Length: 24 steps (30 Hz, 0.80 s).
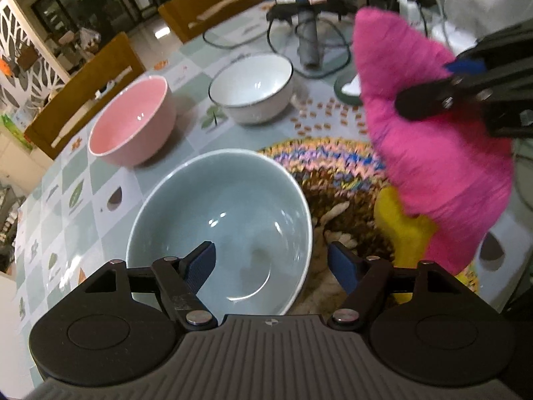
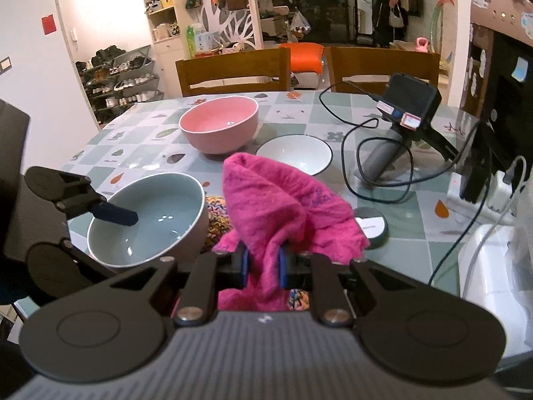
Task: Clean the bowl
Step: 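Tilt the grey bowl by its rim with the left gripper, exposing its interior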
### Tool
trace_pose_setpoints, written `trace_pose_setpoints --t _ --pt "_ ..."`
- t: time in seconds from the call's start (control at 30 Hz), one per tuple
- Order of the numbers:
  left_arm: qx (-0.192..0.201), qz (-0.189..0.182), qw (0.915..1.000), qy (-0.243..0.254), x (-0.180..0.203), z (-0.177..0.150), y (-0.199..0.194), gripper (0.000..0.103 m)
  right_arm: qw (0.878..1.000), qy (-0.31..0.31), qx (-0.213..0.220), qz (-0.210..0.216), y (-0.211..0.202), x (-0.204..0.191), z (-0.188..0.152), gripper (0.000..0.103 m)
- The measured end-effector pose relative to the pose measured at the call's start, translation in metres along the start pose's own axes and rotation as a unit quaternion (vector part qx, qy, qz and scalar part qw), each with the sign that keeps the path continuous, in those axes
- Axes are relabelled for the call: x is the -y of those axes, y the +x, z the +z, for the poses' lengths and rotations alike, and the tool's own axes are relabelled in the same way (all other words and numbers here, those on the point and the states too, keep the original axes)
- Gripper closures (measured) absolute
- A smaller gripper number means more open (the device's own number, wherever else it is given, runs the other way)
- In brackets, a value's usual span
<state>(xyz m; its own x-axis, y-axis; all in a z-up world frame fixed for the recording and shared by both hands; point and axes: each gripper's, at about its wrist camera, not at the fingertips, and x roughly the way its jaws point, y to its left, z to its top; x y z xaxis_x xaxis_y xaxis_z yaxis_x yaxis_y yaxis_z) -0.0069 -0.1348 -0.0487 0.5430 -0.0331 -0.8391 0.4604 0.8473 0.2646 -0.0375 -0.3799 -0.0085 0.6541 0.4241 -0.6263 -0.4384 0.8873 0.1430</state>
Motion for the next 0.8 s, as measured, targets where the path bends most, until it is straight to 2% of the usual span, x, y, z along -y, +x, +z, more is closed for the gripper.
trace_pose_setpoints --t 0.07,0.43,0.5,0.67,0.8 --pt "-0.008 0.0 0.9999 0.009 0.003 -0.002 0.006 0.034 1.0 0.003 0.0 -0.002 0.0 0.003 -0.001 0.086" --pt "-0.046 0.006 0.9972 0.059 0.012 -0.006 0.036 0.034 1.0 0.018 -0.001 -0.013 -0.003 0.017 -0.006 0.086" --pt "-0.05 0.009 0.9964 0.068 0.011 -0.005 0.04 0.033 1.0 0.019 -0.001 -0.015 -0.006 0.006 -0.006 0.086" --pt "-0.051 0.02 0.9956 0.076 0.009 -0.01 0.044 0.032 1.0 0.024 0.0 -0.019 -0.008 0.007 -0.009 0.085" --pt "-0.047 0.03 0.9944 0.09 0.011 -0.011 0.046 0.026 0.999 0.025 0.001 -0.021 -0.009 0.008 -0.01 0.085"
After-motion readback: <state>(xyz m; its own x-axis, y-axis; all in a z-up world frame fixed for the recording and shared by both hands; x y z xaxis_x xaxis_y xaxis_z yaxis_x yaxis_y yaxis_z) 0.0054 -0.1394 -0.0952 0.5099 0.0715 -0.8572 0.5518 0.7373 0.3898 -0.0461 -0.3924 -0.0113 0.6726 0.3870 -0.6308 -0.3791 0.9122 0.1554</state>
